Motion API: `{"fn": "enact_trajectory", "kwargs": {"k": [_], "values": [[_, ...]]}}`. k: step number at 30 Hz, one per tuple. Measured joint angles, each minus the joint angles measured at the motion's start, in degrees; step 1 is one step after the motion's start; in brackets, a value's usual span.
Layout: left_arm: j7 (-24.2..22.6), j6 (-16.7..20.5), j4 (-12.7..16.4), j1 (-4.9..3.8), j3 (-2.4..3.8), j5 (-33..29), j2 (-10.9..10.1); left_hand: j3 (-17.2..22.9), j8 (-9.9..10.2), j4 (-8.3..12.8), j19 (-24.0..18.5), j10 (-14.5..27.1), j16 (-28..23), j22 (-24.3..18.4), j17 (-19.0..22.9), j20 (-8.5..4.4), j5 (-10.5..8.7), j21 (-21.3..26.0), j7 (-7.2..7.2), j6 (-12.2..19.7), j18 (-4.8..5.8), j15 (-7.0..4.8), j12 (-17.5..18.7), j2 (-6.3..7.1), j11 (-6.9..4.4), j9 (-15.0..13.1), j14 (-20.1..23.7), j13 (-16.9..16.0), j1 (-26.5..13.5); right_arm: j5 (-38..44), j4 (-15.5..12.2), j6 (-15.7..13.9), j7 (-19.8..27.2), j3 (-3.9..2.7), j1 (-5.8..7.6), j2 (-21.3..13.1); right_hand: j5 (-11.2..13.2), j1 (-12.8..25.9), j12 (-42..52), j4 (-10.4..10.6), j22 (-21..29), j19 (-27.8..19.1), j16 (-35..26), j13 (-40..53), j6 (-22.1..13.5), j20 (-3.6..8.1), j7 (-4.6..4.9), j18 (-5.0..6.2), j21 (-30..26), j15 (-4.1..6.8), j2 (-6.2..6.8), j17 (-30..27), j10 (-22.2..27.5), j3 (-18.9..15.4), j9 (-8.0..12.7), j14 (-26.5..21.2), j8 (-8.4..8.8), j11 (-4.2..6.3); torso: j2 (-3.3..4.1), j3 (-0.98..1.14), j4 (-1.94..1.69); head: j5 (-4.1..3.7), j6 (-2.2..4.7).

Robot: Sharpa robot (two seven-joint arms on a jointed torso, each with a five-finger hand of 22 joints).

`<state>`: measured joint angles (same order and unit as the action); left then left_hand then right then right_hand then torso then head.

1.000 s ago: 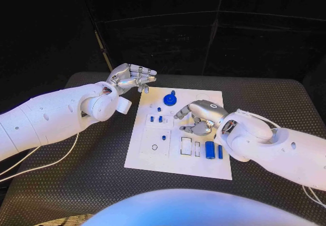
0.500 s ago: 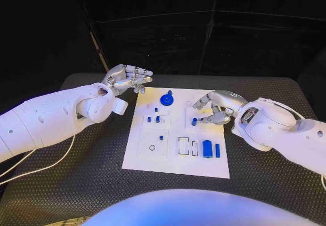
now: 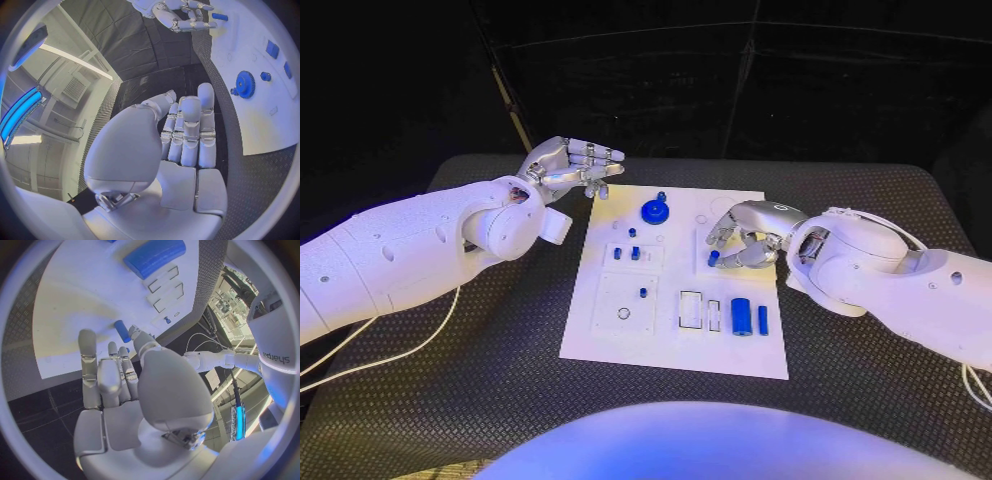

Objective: Assemble the parts on the task board

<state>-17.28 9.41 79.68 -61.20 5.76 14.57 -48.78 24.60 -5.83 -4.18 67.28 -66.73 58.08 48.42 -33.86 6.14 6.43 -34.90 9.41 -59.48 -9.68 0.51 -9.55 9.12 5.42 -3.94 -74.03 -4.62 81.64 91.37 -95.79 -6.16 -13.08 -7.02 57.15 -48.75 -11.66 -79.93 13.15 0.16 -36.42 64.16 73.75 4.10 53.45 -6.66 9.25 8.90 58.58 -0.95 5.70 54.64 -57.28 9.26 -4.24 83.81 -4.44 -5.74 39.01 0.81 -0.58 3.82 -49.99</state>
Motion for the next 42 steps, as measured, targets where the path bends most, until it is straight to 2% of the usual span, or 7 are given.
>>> {"fn": "enact_trajectory", "kwargs": {"k": [12, 19, 23, 29, 35, 42], "values": [[0.0, -0.1, 0.0, 0.0, 0.0, 0.0, 0.1, 0.0, 0.0, 0.0, 0.0, 0.0, 0.0, 0.0, 0.0, 0.0, 0.0, 0.0, 0.0, 0.0, 0.0, 0.0, 0.0, 0.0, 0.0, 0.0, 0.0, 0.0, 0.0, 0.7, 1.2, 2.1, -0.4, 0.01, -0.02, 1.9, 0.5, -1.5, 0.5, 0.9, -3.3, 1.8, 1.1, -0.4, 5.5, 0.65, -0.19, 0.0, 2.5, 0.57, -1.5, 2.2, -6.7, 3.5, -0.1, 0.1, -0.87, 0.76, 0.01, 0.01, 0.09, 0.16, 0.0], [0.0, -0.2, 0.0, 0.0, 0.0, 0.0, 0.0, 0.0, 0.0, 0.0, 0.0, 0.0, 0.0, 0.0, 0.0, 0.0, 0.0, 0.0, 0.0, 0.0, 0.0, 0.0, 0.0, 0.0, 0.0, 0.0, 0.0, 0.0, 0.0, 1.6, 1.7, 2.6, -0.5, 0.0, -0.01, 2.4, 1.4, -1.9, -0.4, 1.0, -4.3, 2.2, 1.5, -0.5, 7.6, 1.03, -0.87, 0.0, 3.3, 0.98, -1.91, 3.0, -9.0, 6.0, -0.1, 0.1, -1.11, 1.47, 0.01, 0.04, 0.09, 0.25, 0.0], [0.0, -0.2, 0.1, 0.0, -0.01, 0.0, 0.0, 0.0, 0.0, 0.0, 0.0, 0.0, 0.0, 0.0, 0.0, 0.0, 0.0, 0.0, 0.0, 0.0, 0.0, 0.0, 0.0, 0.0, 0.0, 0.0, 0.0, 0.0, 0.0, 2.3, 1.8, 2.7, -0.7, -0.01, -0.01, 2.5, 2.6, -2.5, -0.9, 0.7, -4.9, 2.5, 1.8, -0.5, 8.8, 1.35, -1.01, -0.01, 3.8, 1.38, -2.5, 3.5, -10.1, 7.7, -0.1, 0.1, -1.33, 1.74, -0.03, 0.04, 0.12, 0.25, 0.0], [0.0, -0.2, 0.1, 0.0, -0.01, 0.0, 0.0, 0.0, 0.0, 0.0, 0.0, 0.0, 0.0, 0.0, 0.0, 0.0, 0.0, 0.0, 0.0, 0.0, 0.0, 0.0, 0.0, 0.0, 0.0, 0.0, 0.0, 0.0, 0.0, 3.9, 1.8, 2.5, -1.0, -0.02, 0.0, 2.6, 3.8, -3.0, -1.9, -0.3, -5.6, 2.6, 2.1, -0.4, 9.8, 1.45, -1.25, -0.01, 4.4, 1.38, -3.03, 4.0, -11.1, 10.7, 0.1, 0.1, -1.27, 1.96, -0.06, 0.06, 0.13, 0.16, 0.0], [0.1, -0.3, 0.0, 0.0, -0.01, 0.0, -0.1, 0.0, 0.0, 0.0, 0.0, 0.0, 0.0, 0.0, 0.0, 0.0, 0.0, 0.2, 0.0, 0.0, 0.0, 0.0, 0.0, 0.0, 0.0, 0.0, 0.0, 0.0, 0.0, 5.0, 0.6, 1.0, -1.1, 0.08, -0.13, 1.7, 4.0, -3.6, -2.8, -1.0, -6.0, 2.6, 2.2, -0.4, 10.3, 1.45, -1.22, 0.0, 4.8, 1.38, -3.01, 4.1, -11.6, 12.8, 0.1, 0.1, -1.29, 1.66, -0.08, 0.09, 0.14, 0.09, 0.0], [0.1, -0.3, 0.0, 0.0, 0.0, 0.0, -0.1, 0.0, 0.0, 0.0, 0.0, 0.0, 0.0, 0.0, 0.0, 0.0, 0.0, 0.2, 0.0, 0.0, 0.0, 0.0, -0.2, 0.0, 0.0, 0.0, 0.0, 0.0, 0.0, 4.2, -2.1, -3.1, -0.4, 0.01, -0.1, -0.3, 3.9, -3.9, -3.7, -1.4, -6.4, 2.6, 2.4, -0.4, 10.6, 1.45, -1.04, 0.0, 5.3, 1.37, -2.76, 4.3, -11.9, 14.7, 0.2, 0.1, -1.26, 1.35, -0.14, 0.09, 0.19, 0.12, 0.0]]}}
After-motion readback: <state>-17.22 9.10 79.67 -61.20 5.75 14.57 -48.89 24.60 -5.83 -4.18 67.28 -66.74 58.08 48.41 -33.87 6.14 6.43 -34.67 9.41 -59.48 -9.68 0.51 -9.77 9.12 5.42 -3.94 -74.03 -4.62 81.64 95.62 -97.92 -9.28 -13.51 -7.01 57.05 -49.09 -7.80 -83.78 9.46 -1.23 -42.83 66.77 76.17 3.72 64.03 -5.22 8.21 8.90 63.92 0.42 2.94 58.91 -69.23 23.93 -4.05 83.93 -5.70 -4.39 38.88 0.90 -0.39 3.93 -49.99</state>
